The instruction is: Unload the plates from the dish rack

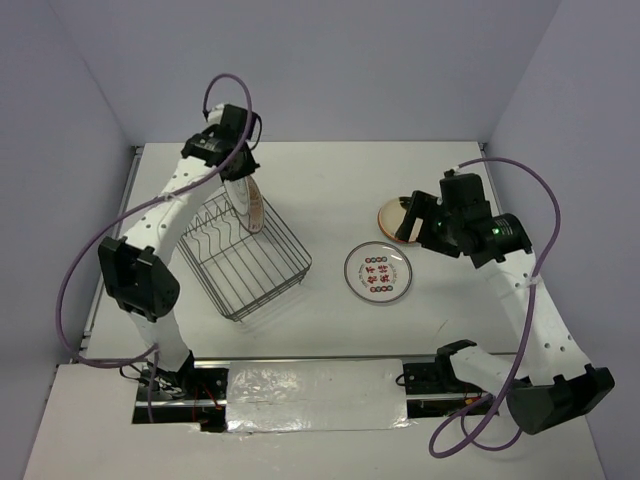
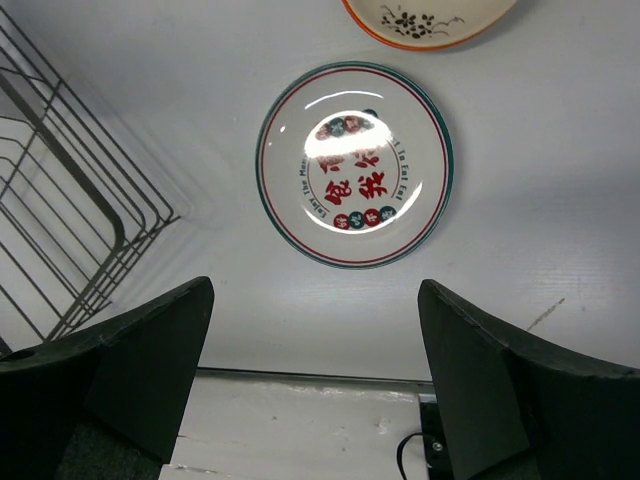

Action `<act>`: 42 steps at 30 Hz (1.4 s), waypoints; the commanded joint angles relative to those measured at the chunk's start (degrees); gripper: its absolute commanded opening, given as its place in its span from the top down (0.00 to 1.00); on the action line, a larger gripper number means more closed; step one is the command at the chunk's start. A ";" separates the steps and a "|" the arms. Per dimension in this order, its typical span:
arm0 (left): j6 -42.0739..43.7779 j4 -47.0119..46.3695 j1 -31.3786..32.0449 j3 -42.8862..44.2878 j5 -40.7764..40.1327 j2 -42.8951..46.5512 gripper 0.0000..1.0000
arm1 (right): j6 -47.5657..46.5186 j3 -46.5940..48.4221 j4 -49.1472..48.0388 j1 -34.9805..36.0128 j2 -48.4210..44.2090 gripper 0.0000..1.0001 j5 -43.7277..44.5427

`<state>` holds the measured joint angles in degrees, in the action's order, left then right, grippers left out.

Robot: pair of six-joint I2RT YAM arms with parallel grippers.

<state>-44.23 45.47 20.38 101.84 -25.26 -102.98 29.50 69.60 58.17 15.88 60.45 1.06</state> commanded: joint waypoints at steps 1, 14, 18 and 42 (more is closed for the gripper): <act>5.81 3.03 0.18 12.82 -0.94 5.24 0.98 | -0.84 5.01 1.50 0.38 0.81 0.10 -0.27; 70.52 -23.88 34.78 -0.56 -10.40 13.06 1.00 | 7.66 31.18 0.81 -11.38 11.09 0.00 -25.54; 83.41 -40.17 46.23 -17.09 -15.35 16.58 1.00 | 8.74 36.39 2.38 -15.35 15.66 0.00 -31.81; 93.18 -58.03 56.00 -30.21 -13.21 19.31 0.76 | 13.93 2.64 -15.38 -12.27 5.38 1.00 -38.43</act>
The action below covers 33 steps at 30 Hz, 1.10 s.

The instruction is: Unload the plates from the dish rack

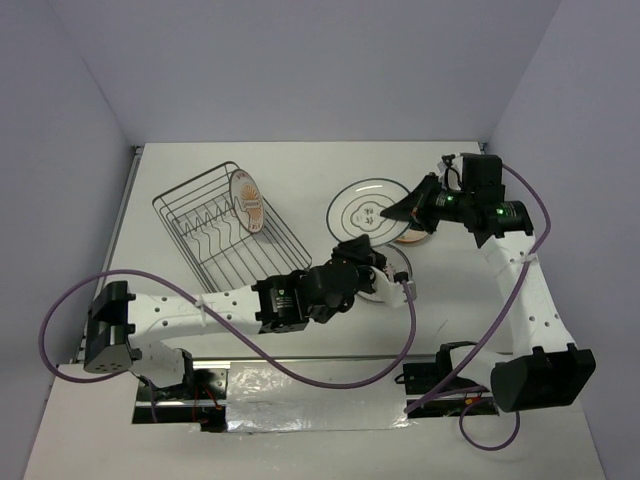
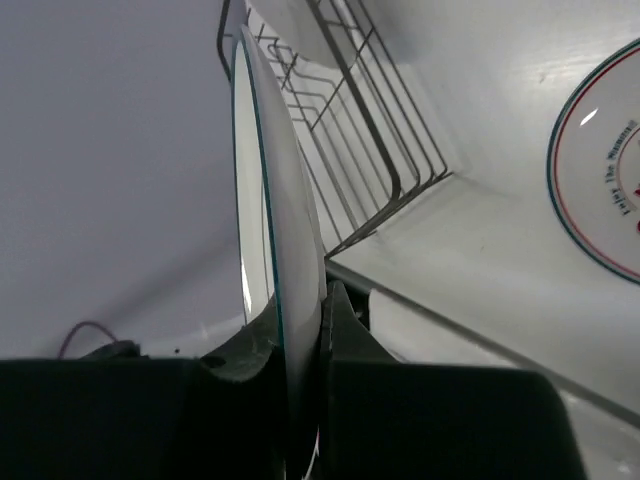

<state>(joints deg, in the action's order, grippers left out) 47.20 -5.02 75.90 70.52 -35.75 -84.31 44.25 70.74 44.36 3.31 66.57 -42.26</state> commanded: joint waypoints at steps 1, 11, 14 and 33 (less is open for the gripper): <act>1.58 -9.03 0.30 0.50 -4.66 0.03 0.45 | -3.01 2.72 0.45 0.03 -0.56 1.00 6.91; -50.75 18.26 -26.29 11.38 3.99 7.06 0.01 | -14.10 -16.75 -9.71 -2.17 -2.92 1.00 23.80; -61.16 30.82 -36.33 19.72 8.94 3.03 0.01 | -14.98 -24.41 -16.05 -2.17 -4.07 1.00 25.03; -82.52 56.34 -50.41 34.94 9.12 -10.17 0.00 | -16.74 -21.09 0.11 12.15 14.99 0.20 47.79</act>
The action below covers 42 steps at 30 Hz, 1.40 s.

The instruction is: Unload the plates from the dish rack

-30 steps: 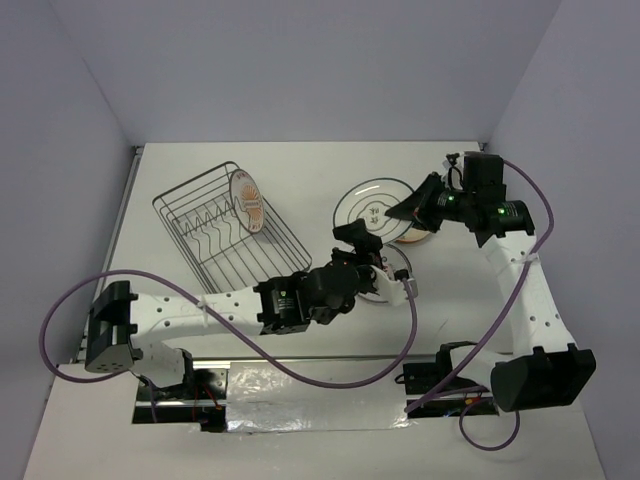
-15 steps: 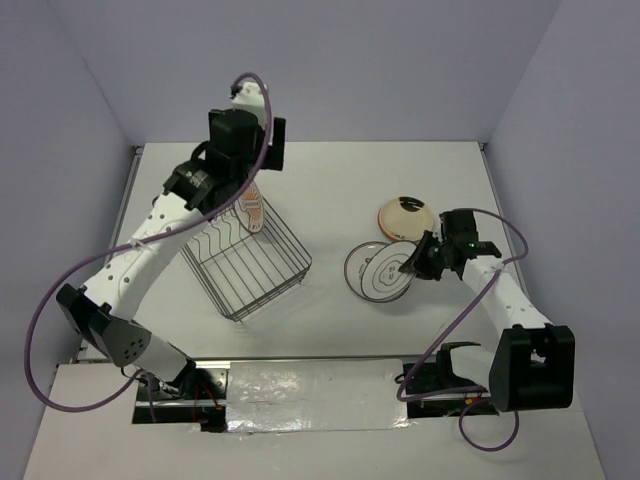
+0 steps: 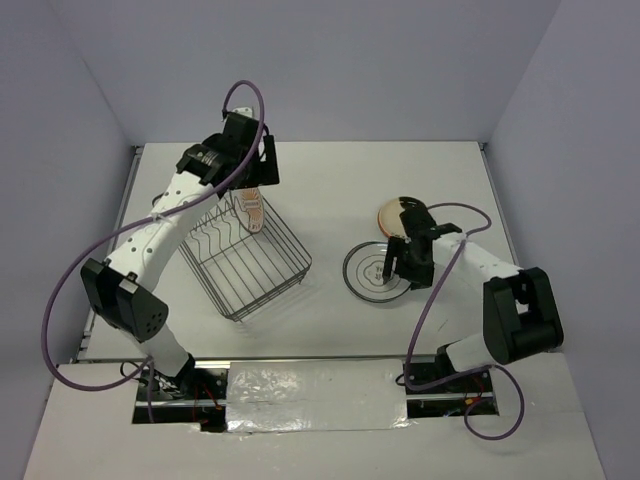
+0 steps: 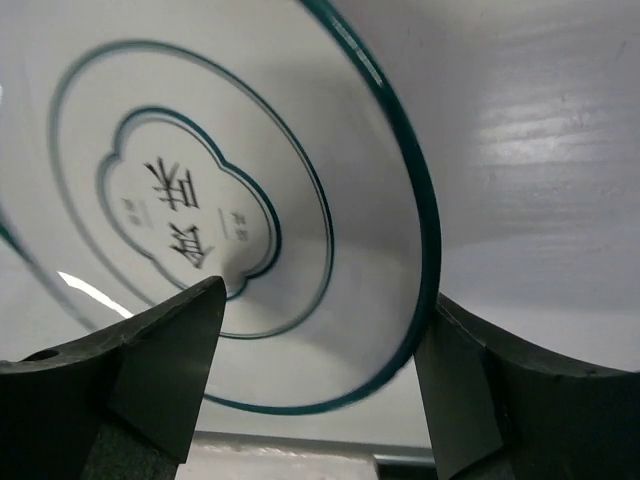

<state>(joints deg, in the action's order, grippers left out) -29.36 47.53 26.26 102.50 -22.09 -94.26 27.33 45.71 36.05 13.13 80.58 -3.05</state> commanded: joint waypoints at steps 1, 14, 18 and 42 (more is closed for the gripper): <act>-8.49 4.24 -1.03 3.14 -4.81 -0.40 0.00 | -0.87 4.38 8.94 3.47 0.64 0.20 8.50; -22.84 2.48 -3.85 5.95 -9.55 -8.48 0.08 | -1.58 18.71 22.74 5.07 -8.76 0.20 12.55; -22.40 1.78 -4.11 8.07 -10.96 -12.35 0.12 | -2.02 19.06 23.36 5.33 -9.82 0.20 10.09; -19.24 2.39 -5.78 14.48 -8.23 -14.47 0.99 | -3.34 29.51 29.77 6.21 -11.14 0.20 10.08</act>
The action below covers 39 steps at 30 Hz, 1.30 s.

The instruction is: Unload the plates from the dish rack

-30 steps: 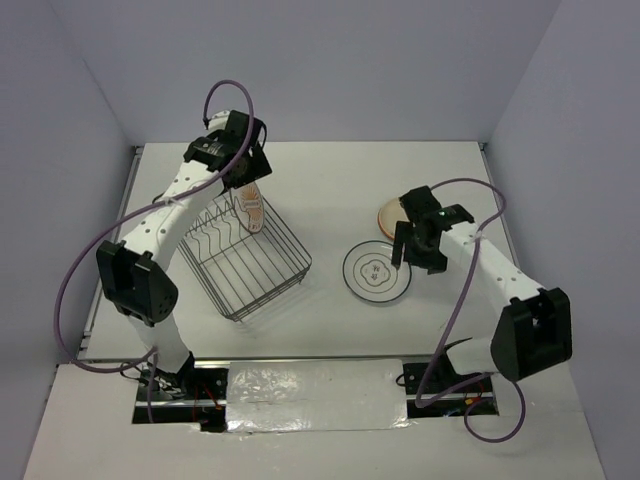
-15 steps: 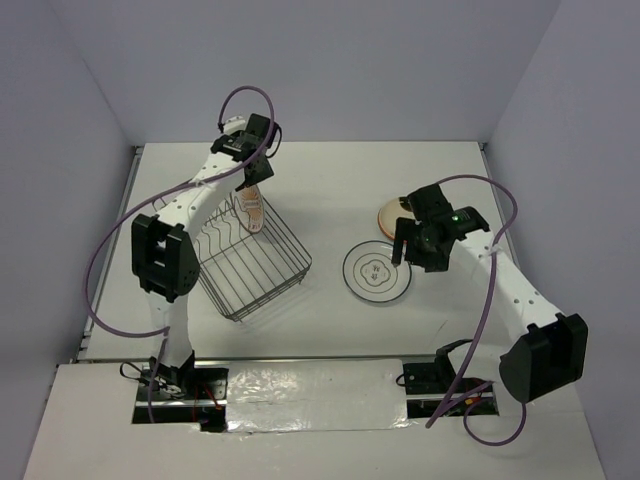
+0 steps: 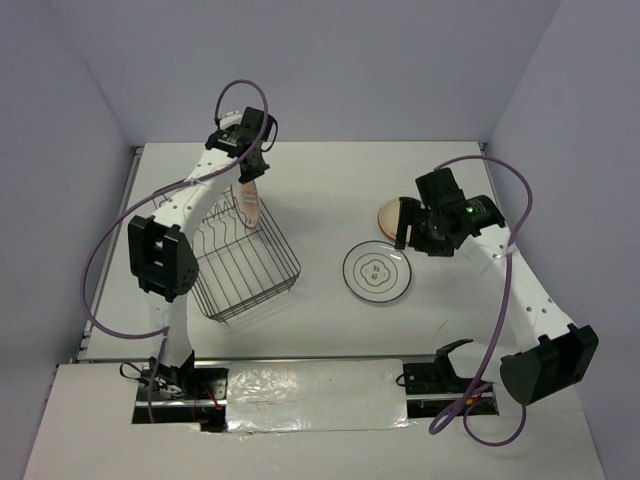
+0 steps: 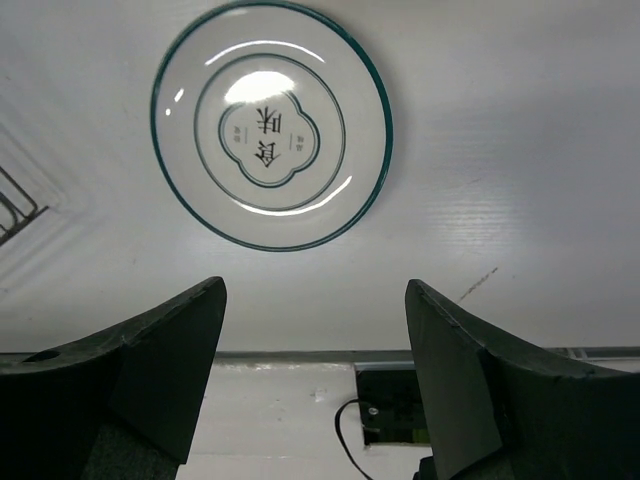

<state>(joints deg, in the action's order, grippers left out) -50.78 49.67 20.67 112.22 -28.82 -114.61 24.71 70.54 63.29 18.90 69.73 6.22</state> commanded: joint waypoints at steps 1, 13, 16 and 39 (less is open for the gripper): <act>2.79 0.43 -0.19 5.63 -1.50 6.50 1.00 | -0.89 5.56 2.80 0.44 -0.13 0.21 0.73; 54.79 -34.43 13.85 -8.30 16.89 22.58 1.00 | 5.86 30.05 5.97 -4.20 1.46 0.00 -3.02; 75.30 -46.61 25.19 -23.98 10.56 31.25 1.00 | 9.20 34.83 4.66 -14.91 0.85 0.00 -15.63; 111.09 -62.41 51.84 -46.83 6.05 35.95 0.94 | 28.10 -4.97 -31.26 -14.76 -4.78 0.44 -50.33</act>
<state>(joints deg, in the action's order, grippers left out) 58.76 -5.78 72.03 64.14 -22.87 -79.68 47.64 67.09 44.64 4.10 67.24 -39.48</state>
